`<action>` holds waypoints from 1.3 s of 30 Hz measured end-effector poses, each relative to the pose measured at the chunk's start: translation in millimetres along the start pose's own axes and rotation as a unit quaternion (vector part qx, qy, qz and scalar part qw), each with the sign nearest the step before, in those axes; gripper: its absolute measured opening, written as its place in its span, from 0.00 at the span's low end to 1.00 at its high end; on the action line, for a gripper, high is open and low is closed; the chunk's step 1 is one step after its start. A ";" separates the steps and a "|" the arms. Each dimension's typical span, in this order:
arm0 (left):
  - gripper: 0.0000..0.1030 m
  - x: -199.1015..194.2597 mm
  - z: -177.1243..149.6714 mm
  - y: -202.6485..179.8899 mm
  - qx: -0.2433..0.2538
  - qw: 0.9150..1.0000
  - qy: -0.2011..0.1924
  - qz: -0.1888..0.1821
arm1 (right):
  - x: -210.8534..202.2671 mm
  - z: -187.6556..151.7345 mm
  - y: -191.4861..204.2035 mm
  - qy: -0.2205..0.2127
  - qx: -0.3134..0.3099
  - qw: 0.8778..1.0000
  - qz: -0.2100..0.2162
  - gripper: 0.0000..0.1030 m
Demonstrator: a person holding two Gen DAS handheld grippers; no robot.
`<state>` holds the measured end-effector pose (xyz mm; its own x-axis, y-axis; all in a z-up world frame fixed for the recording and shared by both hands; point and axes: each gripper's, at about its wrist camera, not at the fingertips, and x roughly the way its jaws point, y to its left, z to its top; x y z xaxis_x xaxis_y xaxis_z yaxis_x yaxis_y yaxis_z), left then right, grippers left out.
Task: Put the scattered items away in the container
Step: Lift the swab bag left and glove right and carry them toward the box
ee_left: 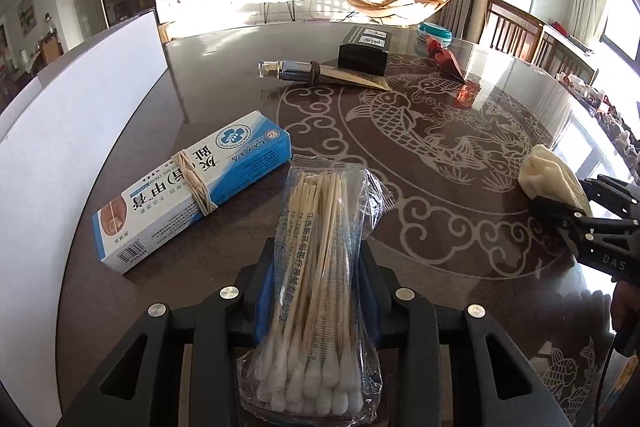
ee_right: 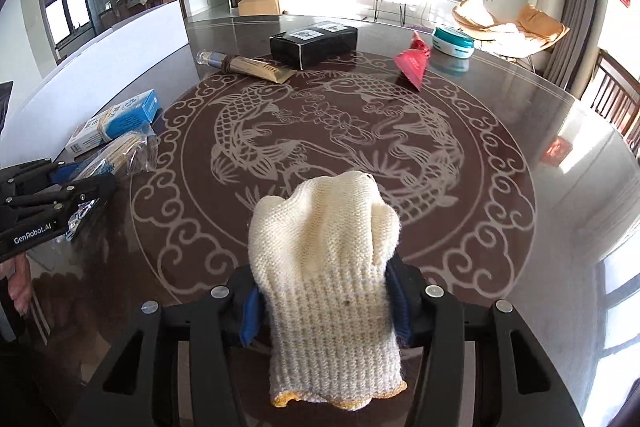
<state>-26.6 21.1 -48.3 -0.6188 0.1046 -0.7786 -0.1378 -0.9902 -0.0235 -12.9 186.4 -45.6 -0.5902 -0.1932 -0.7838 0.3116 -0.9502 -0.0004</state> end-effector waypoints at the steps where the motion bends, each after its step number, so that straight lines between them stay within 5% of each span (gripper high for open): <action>1: 0.56 1.3 0.5 -3.5 0.006 1.000 0.002 -0.001 | -3.0 -3.3 -4.2 0.002 0.006 1.000 -0.006 0.61; 2: 0.75 3.5 0.3 -7.5 0.015 1.000 0.007 0.009 | -2.7 -3.6 -5.0 0.006 0.011 1.000 -0.011 0.77; 4: 0.83 6.4 0.8 -5.9 0.008 1.000 0.014 0.018 | 0.5 -6.5 -7.8 0.019 0.016 0.999 -0.020 0.94; 6: 0.84 7.6 1.5 -1.1 -0.003 1.000 0.015 0.013 | 0.0 -7.4 -9.7 0.020 0.021 0.999 -0.020 0.94; 9: 1.00 12.5 2.5 -6.6 0.009 0.999 0.027 0.015 | 1.5 -7.1 -13.6 0.025 0.025 0.999 -0.024 1.00; 31: 1.00 14.7 5.3 -7.4 0.019 0.999 0.049 0.001 | 1.9 -6.7 -13.2 0.025 0.025 0.999 -0.020 1.00; 36: 1.00 19.0 13.2 -9.0 0.052 0.993 0.109 -0.018 | 7.8 9.9 -18.5 0.110 -0.011 0.994 0.019 1.00; 39: 1.00 18.7 14.2 -15.5 0.070 0.991 0.111 -0.019 | 4.5 19.7 -20.3 0.117 -0.016 0.992 0.036 1.00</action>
<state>-47.1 39.8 -53.6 -0.4277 0.1039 -0.8979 -0.2733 -0.9617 0.0189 -36.6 200.1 -36.9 -0.3775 -0.1942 -0.9054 0.3718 -0.9273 0.0439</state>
